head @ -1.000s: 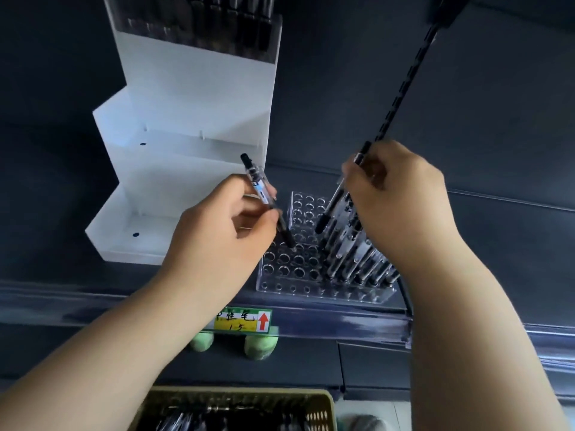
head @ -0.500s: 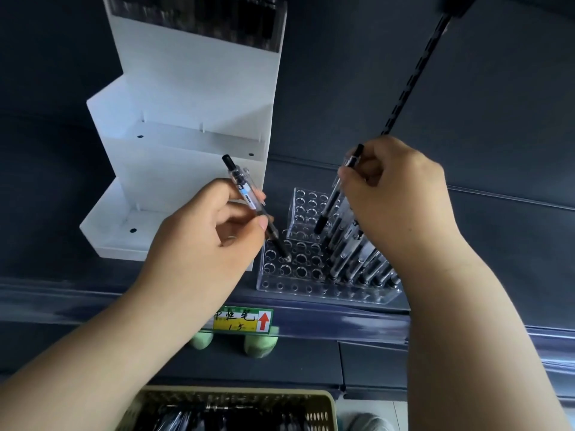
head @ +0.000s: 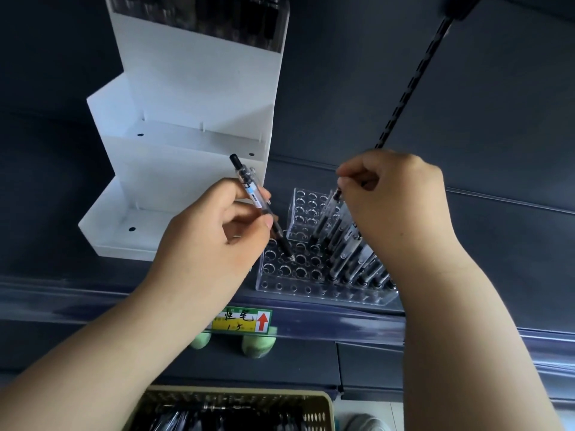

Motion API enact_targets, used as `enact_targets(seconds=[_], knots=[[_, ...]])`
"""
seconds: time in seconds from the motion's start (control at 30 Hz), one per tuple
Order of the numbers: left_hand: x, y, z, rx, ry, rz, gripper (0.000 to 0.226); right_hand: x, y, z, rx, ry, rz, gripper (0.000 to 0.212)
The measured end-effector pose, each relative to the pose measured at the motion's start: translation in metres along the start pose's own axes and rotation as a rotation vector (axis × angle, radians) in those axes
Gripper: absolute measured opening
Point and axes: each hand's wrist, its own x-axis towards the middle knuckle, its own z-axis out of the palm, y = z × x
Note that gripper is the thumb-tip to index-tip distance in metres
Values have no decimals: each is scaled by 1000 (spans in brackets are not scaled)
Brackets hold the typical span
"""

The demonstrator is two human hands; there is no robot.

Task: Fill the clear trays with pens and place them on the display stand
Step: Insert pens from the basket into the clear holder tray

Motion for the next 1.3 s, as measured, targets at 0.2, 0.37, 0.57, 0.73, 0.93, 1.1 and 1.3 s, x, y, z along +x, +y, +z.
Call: enact_targets(seconds=[0.2, 0.37, 0.57, 0.73, 0.93, 1.1, 1.3], knots=[[8, 0, 16, 38, -39, 78, 25, 0, -2, 1, 6, 17, 5, 14], [18, -2, 34, 123, -87, 169, 22, -1, -3, -2, 3, 18, -1, 11], [27, -11, 49, 261, -133, 248, 15, -2, 0, -9, 27, 52, 8, 10], [30, -21, 59, 419, -228, 118, 19, -1, 5, -15, 30, 79, 28, 10], [35, -23, 59, 418, -219, 63, 17, -1, 5, -13, 21, 69, 22, 10], [36, -21, 57, 522, -213, 108, 27, -3, -1, -14, 7, 65, -8, 10], [20, -13, 36, 703, -96, 380, 26, -23, -10, -19, -6, 107, -121, 12]])
